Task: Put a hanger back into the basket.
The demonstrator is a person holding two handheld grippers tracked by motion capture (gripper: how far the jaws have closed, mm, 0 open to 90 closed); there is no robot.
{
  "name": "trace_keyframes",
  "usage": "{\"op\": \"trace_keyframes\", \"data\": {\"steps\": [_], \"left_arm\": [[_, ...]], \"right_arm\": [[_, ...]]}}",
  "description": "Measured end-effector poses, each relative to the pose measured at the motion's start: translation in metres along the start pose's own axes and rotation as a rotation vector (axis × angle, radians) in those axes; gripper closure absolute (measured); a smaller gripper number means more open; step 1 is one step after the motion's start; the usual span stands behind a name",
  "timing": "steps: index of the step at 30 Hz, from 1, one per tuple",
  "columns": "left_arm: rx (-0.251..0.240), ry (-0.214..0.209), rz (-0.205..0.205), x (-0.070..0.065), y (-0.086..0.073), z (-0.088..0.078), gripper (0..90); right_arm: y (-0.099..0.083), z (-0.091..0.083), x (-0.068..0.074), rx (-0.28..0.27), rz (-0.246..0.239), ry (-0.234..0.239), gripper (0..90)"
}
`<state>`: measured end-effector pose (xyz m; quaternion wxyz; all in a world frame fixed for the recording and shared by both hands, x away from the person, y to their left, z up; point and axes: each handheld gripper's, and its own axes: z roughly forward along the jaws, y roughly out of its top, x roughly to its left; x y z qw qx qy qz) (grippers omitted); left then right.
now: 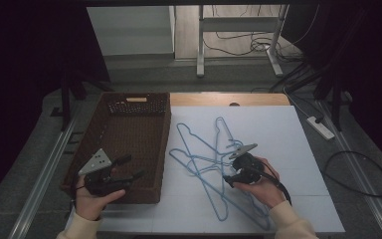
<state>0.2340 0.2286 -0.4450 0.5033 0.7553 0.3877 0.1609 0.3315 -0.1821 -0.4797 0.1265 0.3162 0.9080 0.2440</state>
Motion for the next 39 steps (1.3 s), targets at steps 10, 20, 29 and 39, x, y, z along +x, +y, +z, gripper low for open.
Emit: {"op": "trace_keyframes", "data": {"steps": [10,20,29,39], "left_arm": [[-0.004,0.002,0.002,-0.001,0.001,-0.001,30.2],[0.001,0.002,0.0,0.0,0.0,0.0,30.2],[-0.001,0.002,0.001,0.0,0.0,-0.001,30.2],[0.0,0.001,0.002,0.0,0.0,-0.001,30.2]], "right_arm": [[0.001,0.004,-0.001,0.032,0.017,0.005,36.6],[0.002,0.011,-0.001,0.078,0.031,0.013,42.2],[0.003,0.02,-0.001,0.126,0.024,-0.013,48.4],[0.004,0.024,-0.004,0.166,0.046,-0.07,65.4]]}}
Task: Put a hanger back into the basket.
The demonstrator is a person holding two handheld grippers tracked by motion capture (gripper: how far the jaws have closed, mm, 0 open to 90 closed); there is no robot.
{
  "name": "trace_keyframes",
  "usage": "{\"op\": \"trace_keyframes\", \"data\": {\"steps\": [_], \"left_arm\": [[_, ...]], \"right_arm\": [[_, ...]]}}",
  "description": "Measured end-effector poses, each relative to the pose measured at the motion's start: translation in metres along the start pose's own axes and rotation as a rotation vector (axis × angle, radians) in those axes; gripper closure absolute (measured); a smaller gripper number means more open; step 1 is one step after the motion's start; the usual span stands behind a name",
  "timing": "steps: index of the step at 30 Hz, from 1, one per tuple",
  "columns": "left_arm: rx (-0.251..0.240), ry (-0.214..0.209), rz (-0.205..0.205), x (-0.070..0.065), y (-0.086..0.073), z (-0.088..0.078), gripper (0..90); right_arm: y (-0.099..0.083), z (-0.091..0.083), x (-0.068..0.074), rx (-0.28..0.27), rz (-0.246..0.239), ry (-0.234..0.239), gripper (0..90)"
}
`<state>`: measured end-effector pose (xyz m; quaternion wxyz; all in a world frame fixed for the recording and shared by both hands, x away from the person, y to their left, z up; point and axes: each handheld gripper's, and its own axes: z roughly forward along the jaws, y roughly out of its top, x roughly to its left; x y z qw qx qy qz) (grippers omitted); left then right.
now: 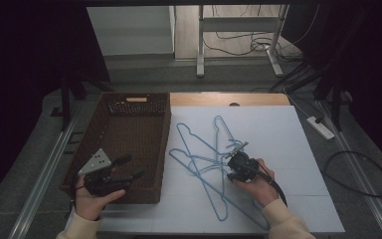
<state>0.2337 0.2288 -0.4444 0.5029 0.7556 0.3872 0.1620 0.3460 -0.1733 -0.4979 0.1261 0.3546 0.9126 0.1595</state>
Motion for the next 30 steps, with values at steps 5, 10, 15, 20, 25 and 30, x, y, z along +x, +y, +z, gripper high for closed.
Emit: {"op": "trace_keyframes", "data": {"steps": [5,10,15,20,25,30], "left_arm": [[-0.001,0.001,-0.001,0.0,0.0,0.0,30.2],[0.0,0.001,0.0,0.0,0.0,0.0,30.2],[-0.001,0.002,0.0,0.001,0.0,-0.001,30.2],[-0.003,0.003,0.002,0.0,0.0,-0.001,30.2],[-0.005,0.005,0.003,0.0,0.0,-0.001,30.2],[-0.01,0.009,0.002,0.0,0.001,-0.002,30.3]], "right_arm": [[-0.001,-0.001,-0.003,-0.004,0.014,-0.027,79.6],[-0.001,-0.004,-0.004,-0.029,0.016,-0.028,84.0],[-0.001,-0.008,-0.003,-0.044,0.014,-0.039,86.6],[-0.003,-0.015,-0.009,-0.084,0.03,-0.017,86.8],[-0.004,-0.023,-0.011,-0.12,0.039,-0.015,87.0],[-0.008,-0.045,-0.022,-0.211,0.07,-0.01,87.1]]}}
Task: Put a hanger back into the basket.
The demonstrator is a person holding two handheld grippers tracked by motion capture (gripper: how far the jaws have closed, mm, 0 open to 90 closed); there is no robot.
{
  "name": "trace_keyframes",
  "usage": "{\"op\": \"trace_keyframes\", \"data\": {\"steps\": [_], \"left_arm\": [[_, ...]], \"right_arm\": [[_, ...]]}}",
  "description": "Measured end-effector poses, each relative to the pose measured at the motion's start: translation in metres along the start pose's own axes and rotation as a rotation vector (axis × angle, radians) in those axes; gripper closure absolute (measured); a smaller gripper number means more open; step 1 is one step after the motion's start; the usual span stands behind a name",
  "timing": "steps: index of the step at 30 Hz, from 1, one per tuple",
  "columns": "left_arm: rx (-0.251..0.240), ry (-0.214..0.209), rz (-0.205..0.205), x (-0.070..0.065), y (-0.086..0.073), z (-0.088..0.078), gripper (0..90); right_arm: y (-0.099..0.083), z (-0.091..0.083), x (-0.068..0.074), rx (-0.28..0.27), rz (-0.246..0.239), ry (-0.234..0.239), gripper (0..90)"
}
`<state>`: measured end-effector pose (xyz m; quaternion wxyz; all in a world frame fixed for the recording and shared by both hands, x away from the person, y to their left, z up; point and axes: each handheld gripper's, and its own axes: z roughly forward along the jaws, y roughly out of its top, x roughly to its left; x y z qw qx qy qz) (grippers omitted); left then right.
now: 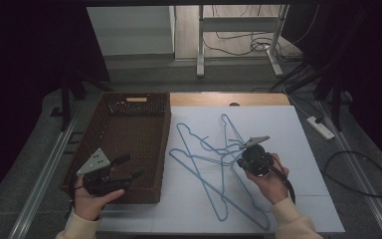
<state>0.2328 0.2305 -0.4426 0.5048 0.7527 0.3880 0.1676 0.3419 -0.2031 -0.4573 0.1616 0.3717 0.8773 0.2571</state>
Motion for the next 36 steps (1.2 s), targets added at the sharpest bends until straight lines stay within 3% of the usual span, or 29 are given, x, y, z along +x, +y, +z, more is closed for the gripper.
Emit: {"op": "trace_keyframes", "data": {"steps": [18,33,36], "left_arm": [[-0.007,0.006,0.012,-0.003,0.002,0.0,30.4],[-0.008,0.004,0.055,-0.016,0.013,0.004,30.4],[-0.007,-0.011,0.084,-0.023,0.021,0.008,30.4]], "right_arm": [[-0.002,-0.048,-0.026,-0.17,0.098,0.055,87.4],[0.0,-0.09,-0.032,-0.319,0.121,0.169,87.5],[0.002,-0.097,-0.03,-0.342,0.116,0.197,87.5]]}}
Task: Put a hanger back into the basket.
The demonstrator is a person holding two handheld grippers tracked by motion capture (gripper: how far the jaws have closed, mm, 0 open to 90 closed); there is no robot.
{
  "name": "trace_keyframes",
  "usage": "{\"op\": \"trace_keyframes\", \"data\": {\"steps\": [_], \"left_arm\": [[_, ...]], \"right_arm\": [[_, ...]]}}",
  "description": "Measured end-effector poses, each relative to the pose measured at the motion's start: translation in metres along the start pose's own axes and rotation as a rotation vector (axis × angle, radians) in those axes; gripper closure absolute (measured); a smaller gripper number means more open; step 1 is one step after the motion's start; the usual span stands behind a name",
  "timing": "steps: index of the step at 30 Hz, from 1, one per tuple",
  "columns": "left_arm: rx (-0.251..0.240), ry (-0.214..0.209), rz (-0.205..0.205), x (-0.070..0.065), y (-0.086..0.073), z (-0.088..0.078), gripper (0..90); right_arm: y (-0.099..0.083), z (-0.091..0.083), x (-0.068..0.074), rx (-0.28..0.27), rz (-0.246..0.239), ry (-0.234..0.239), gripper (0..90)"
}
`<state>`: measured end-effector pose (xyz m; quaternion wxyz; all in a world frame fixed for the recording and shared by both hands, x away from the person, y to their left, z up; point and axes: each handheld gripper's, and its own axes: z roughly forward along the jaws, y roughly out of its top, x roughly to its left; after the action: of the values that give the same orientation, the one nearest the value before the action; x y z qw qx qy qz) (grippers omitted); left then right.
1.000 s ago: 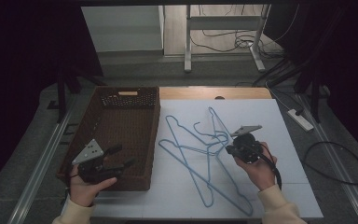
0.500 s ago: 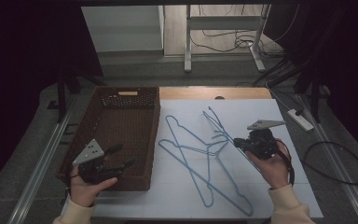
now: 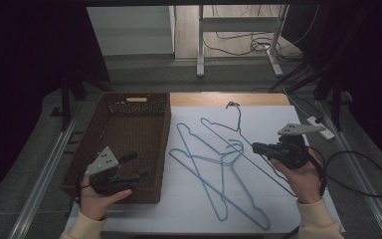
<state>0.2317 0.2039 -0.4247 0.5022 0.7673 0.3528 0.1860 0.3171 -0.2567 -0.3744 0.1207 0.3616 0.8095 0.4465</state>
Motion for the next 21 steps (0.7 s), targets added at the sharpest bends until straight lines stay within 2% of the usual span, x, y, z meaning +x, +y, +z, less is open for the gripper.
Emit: {"op": "trace_keyframes", "data": {"steps": [5,9,12,15,16,21], "left_arm": [[-0.008,-0.031,0.037,-0.011,0.019,0.008,30.2],[-0.002,-0.059,0.057,-0.017,0.043,0.022,30.3],[0.027,-0.076,0.081,-0.02,0.057,0.038,30.4],[0.062,-0.11,0.095,-0.021,0.071,0.061,30.4],[0.062,-0.11,0.095,-0.021,0.071,0.061,30.4],[0.135,-0.137,0.104,-0.019,0.086,0.099,30.5]], "right_arm": [[0.003,-0.005,0.005,-0.022,-0.014,0.059,87.5],[0.003,-0.005,0.005,-0.018,-0.023,0.096,87.5],[0.002,-0.004,0.003,-0.015,-0.022,0.112,87.5],[0.001,-0.004,0.003,-0.013,-0.025,0.12,87.4],[0.001,-0.005,0.003,-0.014,-0.024,0.123,87.5],[0.0,-0.007,0.003,-0.011,-0.027,0.14,87.4]]}}
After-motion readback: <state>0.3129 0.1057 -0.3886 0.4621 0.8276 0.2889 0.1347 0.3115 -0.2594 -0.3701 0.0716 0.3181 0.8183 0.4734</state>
